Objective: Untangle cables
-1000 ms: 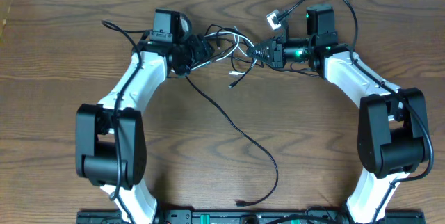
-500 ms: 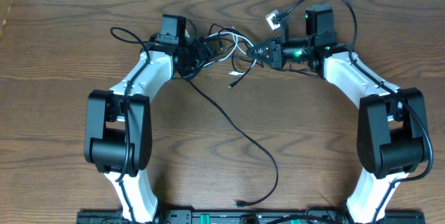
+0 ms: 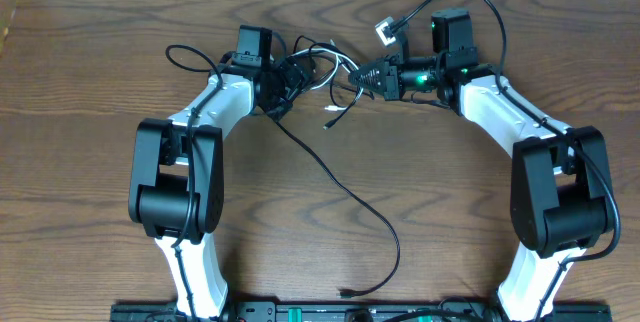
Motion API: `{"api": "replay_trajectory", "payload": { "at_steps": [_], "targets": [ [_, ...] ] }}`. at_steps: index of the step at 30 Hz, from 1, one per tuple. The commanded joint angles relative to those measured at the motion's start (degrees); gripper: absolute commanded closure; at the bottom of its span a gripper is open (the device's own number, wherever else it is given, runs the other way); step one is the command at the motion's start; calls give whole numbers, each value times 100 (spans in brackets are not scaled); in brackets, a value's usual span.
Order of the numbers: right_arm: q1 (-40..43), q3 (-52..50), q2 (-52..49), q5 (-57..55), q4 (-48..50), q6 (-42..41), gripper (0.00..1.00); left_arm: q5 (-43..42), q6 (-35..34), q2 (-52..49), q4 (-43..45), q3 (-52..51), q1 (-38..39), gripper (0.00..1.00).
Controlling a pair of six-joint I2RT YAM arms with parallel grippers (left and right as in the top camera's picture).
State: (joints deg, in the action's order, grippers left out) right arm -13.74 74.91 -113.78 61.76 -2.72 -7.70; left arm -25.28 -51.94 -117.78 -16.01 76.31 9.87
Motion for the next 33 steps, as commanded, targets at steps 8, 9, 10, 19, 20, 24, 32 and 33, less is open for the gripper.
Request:
{"api": "replay_trajectory", "payload": {
  "at_steps": [8, 9, 10, 19, 20, 24, 32, 33],
  "targets": [
    [-109, -15, 20, -57, -4, -39, 99, 286, -70, -184, 341, -4, 42, 28],
    [-127, -15, 20, -59, -4, -39, 99, 286, -72, -184, 417, -2, 59, 29],
    [-136, -15, 20, -57, -4, -39, 99, 286, -74, -184, 470, -4, 79, 32],
    [-138, -15, 20, -317, -63, -37, 99, 391, 236, -140, 160, -2, 295, 93],
    [-136, -15, 20, -426, -118, -37, 99, 245, 424, -94, 149, -2, 247, 93],
    [-127, -15, 20, -914, -372, 216, 99, -557, 833, 326, 177, -2, -76, 93],
    [-138, -15, 20, -2218, -758, 374, 99, -1381, 1338, 1526, 122, -2, -487, 93],
    [-136, -15, 20, -2413, -815, 374, 99, -1377, 1364, 1687, 98, -2, -518, 93]
  ]
}}
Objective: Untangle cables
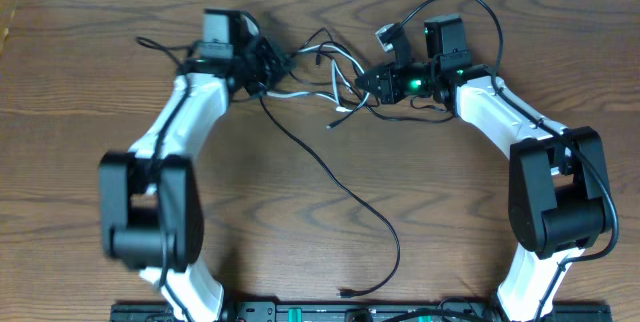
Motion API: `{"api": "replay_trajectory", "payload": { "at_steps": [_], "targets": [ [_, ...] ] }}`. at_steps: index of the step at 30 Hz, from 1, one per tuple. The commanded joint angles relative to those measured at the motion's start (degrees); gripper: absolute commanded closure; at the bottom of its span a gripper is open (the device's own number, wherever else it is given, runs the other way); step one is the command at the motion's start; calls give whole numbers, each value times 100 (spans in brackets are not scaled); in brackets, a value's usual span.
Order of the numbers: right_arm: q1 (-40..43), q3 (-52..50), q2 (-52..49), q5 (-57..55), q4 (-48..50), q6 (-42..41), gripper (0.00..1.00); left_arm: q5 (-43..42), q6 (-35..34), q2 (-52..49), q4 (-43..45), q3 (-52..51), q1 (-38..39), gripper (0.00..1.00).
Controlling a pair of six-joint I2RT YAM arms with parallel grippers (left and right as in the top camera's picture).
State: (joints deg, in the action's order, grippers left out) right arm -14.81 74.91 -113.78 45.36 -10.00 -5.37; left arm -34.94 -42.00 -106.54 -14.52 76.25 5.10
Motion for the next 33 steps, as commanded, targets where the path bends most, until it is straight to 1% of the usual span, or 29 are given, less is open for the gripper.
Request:
{"api": "replay_trajectory", "payload": {
  "at_steps": [1, 4, 6, 9, 12, 14, 17, 18, 21, 22, 23, 26, 30, 33],
  "targets": [
    [-28, -15, 20, -916, -131, 144, 99, -409, 389, 695, -66, 4, -72, 92],
    [-17, -15, 20, -1263, -273, 334, 99, -361, 627, 1091, -81, 4, -164, 93],
    [-20, -15, 20, -1506, -341, 448, 99, -50, 776, 1314, -221, 4, -210, 92],
    [-20, -15, 20, -1829, -437, 627, 99, 782, 946, 1593, -625, 4, -256, 92],
    [-20, -15, 20, -2306, -564, 739, 99, 1928, 1099, 1858, -1193, 4, -262, 93],
    [-20, -15, 20, -2660, -636, 841, 99, 2527, 1281, 1998, -1482, 7, -264, 93],
    [-20, -15, 20, -3311, -761, 1088, 99, 3298, 1504, 2267, -1849, 17, -317, 93],
    [-20, -15, 20, -3484, -785, 1165, 99, 3432, 1545, 2358, -1893, 17, -356, 93],
    [-20, -15, 20, -4033, -850, 1327, 99, 3635, 1600, 2649, -1906, 26, -501, 92],
    [-20, -15, 20, -4282, -874, 1342, 99, 3685, 1606, 2754, -1902, 37, -557, 92],
    [-17, -15, 20, -4763, -911, 1340, 99, 3794, 1611, 2973, -1902, 90, -686, 93],
    [-17, -15, 20, -5370, -935, 1338, 99, 3866, 1650, 3289, -1823, 201, -870, 93],
    [-17, -15, 20, -5493, -944, 1340, 99, 3829, 1609, 3786, -1528, 249, -1051, 92],
    [-20, -15, 20, -5493, -885, 1338, 99, 3392, 1517, 4256, -1233, 249, -1071, 93]
  ]
}}
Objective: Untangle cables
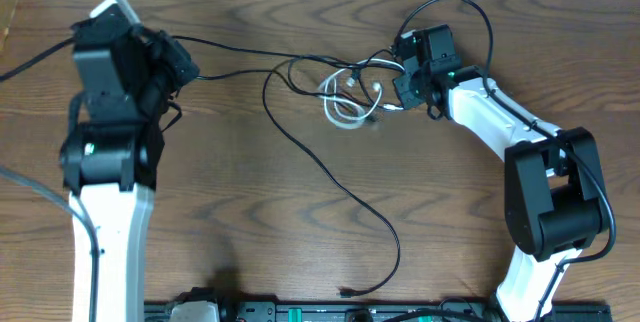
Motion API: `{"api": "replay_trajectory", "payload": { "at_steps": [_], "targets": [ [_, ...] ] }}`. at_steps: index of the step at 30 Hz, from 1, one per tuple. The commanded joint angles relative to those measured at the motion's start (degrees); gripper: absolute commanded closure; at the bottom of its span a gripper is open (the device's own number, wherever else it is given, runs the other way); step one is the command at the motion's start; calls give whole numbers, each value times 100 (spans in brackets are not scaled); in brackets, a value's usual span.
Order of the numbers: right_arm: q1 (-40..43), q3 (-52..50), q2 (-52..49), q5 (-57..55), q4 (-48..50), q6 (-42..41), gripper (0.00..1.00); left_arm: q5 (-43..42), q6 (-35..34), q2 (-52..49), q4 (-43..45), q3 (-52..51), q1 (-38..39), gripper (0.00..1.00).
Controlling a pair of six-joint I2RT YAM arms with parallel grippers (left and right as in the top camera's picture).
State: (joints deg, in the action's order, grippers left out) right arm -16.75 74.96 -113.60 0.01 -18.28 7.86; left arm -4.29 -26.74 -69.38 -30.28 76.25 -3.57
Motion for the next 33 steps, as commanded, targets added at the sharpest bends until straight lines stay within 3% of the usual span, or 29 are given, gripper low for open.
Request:
{"api": "replay_trajectory", "payload": {
  "at_steps": [1, 6, 12, 29, 33],
  "targets": [
    [175, -20, 2, -957, -35, 15, 99, 278, -9, 651, 420, 249, -203, 93],
    [175, -20, 2, -955, 72, 13, 99, 367, 111, 892, 490, 249, -203, 93],
    [175, -20, 2, -745, 116, -11, 99, 365, 164, 511, -9, 247, -203, 93],
    [170, -20, 2, 835, 330, -422, 99, 321, 160, -1725, -1580, 247, -203, 93],
    [170, -20, 2, 1137, 354, -422, 99, -76, 166, -2337, -1722, 247, -203, 92]
  ]
}}
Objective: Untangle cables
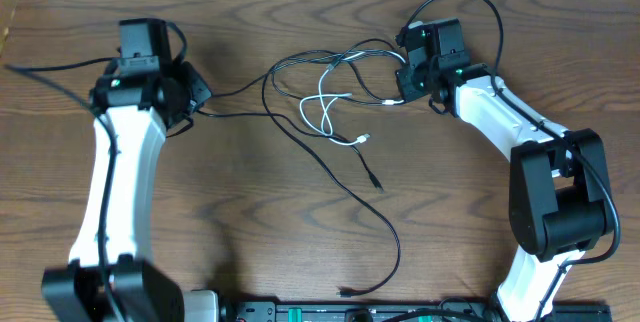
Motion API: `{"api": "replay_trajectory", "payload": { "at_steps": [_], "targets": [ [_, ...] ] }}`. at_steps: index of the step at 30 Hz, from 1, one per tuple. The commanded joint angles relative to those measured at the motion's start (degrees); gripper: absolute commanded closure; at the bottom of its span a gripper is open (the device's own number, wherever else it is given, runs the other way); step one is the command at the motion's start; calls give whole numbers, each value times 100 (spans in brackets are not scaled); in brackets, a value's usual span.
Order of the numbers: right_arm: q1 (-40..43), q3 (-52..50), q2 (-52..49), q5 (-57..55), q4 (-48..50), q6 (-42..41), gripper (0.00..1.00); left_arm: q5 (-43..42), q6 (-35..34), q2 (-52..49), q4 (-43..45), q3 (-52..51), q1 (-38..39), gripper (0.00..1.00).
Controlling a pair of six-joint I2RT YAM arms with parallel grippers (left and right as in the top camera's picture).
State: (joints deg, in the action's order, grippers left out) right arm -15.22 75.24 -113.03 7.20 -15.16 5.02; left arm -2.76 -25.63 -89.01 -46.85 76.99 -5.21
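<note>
A loose tangle of black cables (300, 62) and a thin white cable (325, 112) lies at the back middle of the table. My left gripper (195, 94) is far to the left, shut on a black cable that runs right into the tangle and left to the table edge. At the tangle's right end my right gripper (404, 77) holds the bunched cables. The white cable's plug (365, 139) lies free. One black cable end (378, 184) points toward the front.
A long black cable (345, 192) trails from the tangle to the front edge and ends in a plug (345, 290). The right arm's own black lead (470, 2) loops behind its wrist. The wooden table (250, 242) ends near the back wall.
My left gripper has come down and a little to the right with its black cable. The white cable has loosened from a tight coil into open loops. A black cable end now lies toward the front.
Both grippers first stood close together at a tight knot at the back middle. The left then held a black cable further left, and later far to the left with the cable stretched. The right stayed at the knot. Now the cables lie spread in loose loops.
</note>
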Motion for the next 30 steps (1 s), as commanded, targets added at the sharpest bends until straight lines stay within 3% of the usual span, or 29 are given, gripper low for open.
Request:
{"api": "replay_trajectory", "payload": {
  "at_steps": [1, 10, 12, 13, 14, 15, 17, 18, 22, 26, 30],
  "targets": [
    [17, -48, -55, 420, 57, -138, 99, -269, 52, -487, -46, 173, -39, 92],
    [13, -48, -55, 435, 114, -136, 99, -282, 55, -1047, 304, 170, -39, 90],
    [17, -48, -55, 435, 199, -136, 99, -280, 55, -1097, 358, 166, -39, 73],
    [17, -44, -44, 437, 306, -188, 99, -280, 68, -1119, 413, 166, -39, 49],
    [17, -44, -22, 439, 363, -260, 99, -319, 173, -1121, 455, 166, -39, 35],
    [17, -37, 9, 457, 407, -354, 99, -455, 369, -1121, 516, 170, -39, 25],
    [17, -28, 116, 796, 468, -466, 99, -968, 817, -1117, 584, 232, -52, 16],
    [17, -28, 210, 1436, 564, -481, 99, -1690, 1143, -1117, 584, 317, -66, 16],
    [13, -28, 251, 3071, 949, -636, 99, -3021, 1209, -1132, 647, 339, -42, 16],
    [-50, -31, 251, 3886, 804, -671, 99, -2946, 1209, -1143, 732, 323, 44, 16],
    [-142, -31, 245, 3906, 245, -529, 99, -2765, 1139, -1248, 1023, 201, 57, 16]
  ]
}}
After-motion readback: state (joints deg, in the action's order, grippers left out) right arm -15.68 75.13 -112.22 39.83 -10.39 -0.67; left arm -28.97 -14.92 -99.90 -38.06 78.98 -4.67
